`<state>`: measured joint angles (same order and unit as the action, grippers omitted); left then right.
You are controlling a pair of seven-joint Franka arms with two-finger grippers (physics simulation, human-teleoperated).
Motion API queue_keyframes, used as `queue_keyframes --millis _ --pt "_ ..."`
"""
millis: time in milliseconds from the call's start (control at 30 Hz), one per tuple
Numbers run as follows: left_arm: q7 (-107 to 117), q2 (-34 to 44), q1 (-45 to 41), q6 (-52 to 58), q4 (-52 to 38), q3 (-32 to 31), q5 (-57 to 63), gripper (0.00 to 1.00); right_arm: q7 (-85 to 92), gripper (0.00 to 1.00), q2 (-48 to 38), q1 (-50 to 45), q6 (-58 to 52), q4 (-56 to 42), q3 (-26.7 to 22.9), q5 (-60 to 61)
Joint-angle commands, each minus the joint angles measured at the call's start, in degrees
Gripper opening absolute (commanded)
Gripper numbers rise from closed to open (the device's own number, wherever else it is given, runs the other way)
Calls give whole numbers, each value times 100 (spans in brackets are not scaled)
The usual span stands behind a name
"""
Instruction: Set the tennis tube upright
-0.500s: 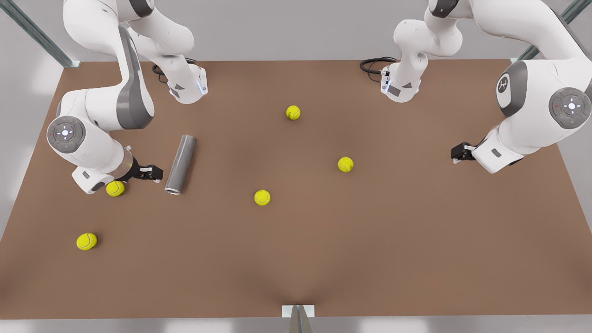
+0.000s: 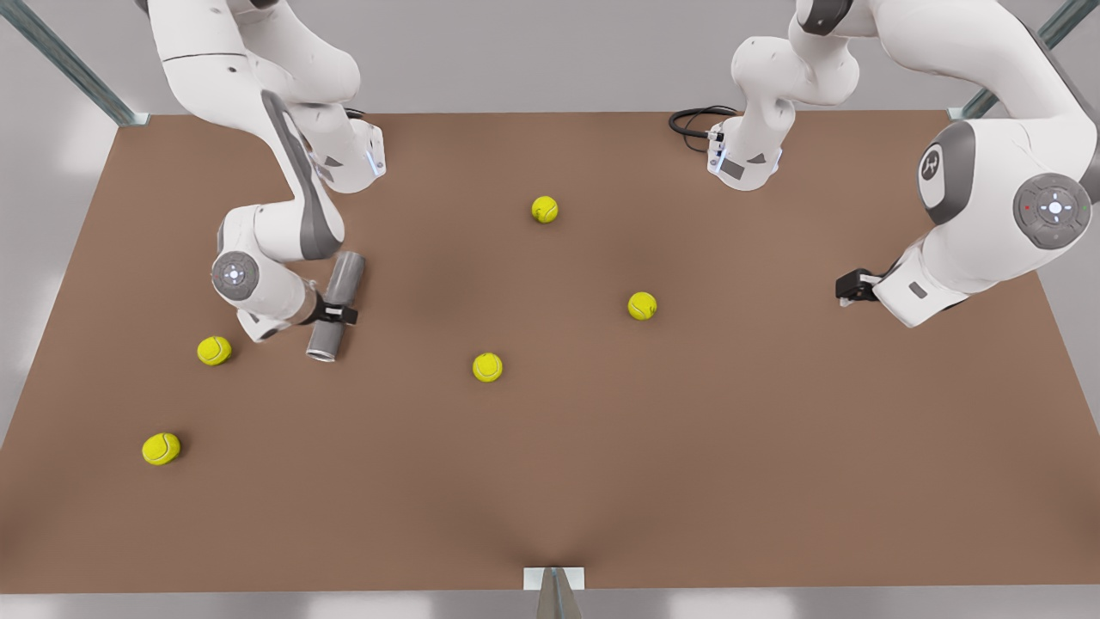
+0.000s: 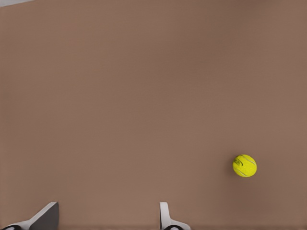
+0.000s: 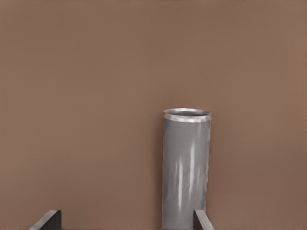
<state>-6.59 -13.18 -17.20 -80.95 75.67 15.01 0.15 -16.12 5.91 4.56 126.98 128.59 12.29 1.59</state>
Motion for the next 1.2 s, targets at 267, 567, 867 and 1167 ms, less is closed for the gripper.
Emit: queue_keyframes --millis 267,567,867,1167 --pt "0 -70 24 9 0 2 -6 100 -251 100 51 405 179 369 11 26" --pt "-9 -149 33 88 0 2 -6 100 -216 100 112 423 222 914 2 -18" --pt "-18 -149 77 70 79 2 -6 100 -128 100 499 564 890 1309 2 -159" --pt "-18 -149 77 79 167 2 -6 100 -119 100 780 564 1321 1468 2 -167"
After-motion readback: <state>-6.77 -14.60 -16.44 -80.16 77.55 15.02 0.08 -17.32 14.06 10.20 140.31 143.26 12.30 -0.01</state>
